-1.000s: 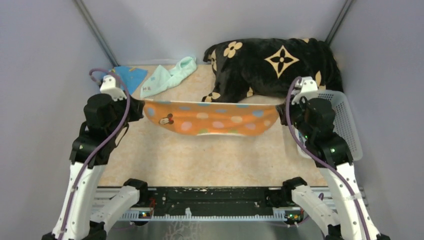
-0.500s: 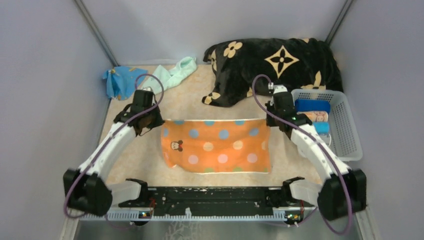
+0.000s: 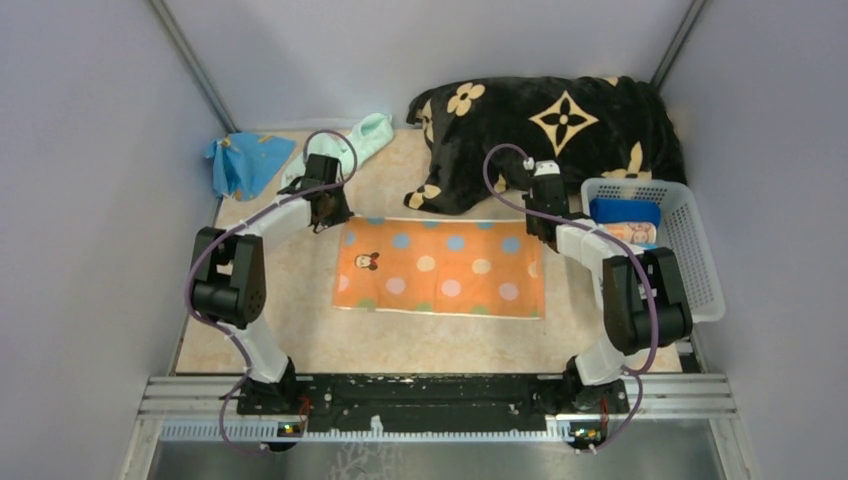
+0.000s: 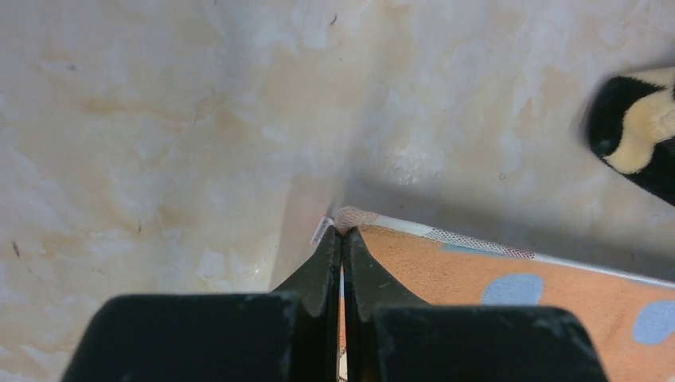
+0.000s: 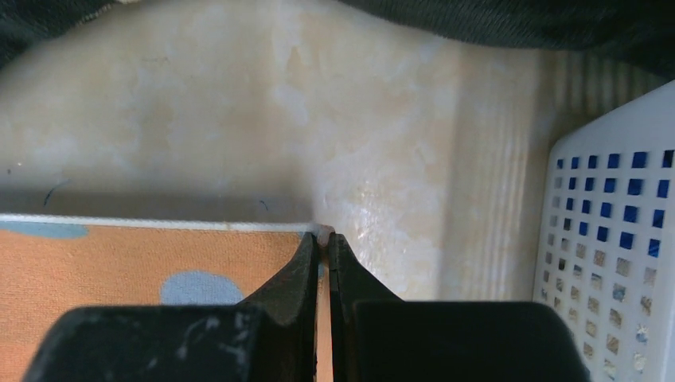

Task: Roll the towels
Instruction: Flatten out the towel at the center of the board, then fold the towel at the center of the board.

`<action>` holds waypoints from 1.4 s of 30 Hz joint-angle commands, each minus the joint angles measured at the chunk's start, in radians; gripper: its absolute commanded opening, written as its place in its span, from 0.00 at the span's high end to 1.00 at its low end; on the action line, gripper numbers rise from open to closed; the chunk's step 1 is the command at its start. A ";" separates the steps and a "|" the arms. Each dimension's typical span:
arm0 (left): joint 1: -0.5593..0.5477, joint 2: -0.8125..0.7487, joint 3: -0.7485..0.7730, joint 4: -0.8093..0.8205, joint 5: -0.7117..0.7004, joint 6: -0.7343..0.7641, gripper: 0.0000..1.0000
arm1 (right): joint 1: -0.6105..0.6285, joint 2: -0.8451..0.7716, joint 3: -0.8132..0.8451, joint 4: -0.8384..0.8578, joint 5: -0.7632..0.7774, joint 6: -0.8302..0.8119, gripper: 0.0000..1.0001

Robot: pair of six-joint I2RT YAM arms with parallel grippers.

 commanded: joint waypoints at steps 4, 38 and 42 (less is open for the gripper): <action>0.012 -0.100 -0.035 0.046 -0.010 -0.003 1.00 | -0.011 -0.055 0.058 0.014 0.047 -0.010 1.00; 0.013 -0.450 -0.312 0.088 -0.080 -0.094 1.00 | -0.011 -0.441 -0.233 0.167 -0.188 -0.255 0.98; 0.015 -0.409 -0.242 0.068 -0.110 -0.057 1.00 | -0.011 -0.403 -0.205 0.143 -0.220 -0.331 0.97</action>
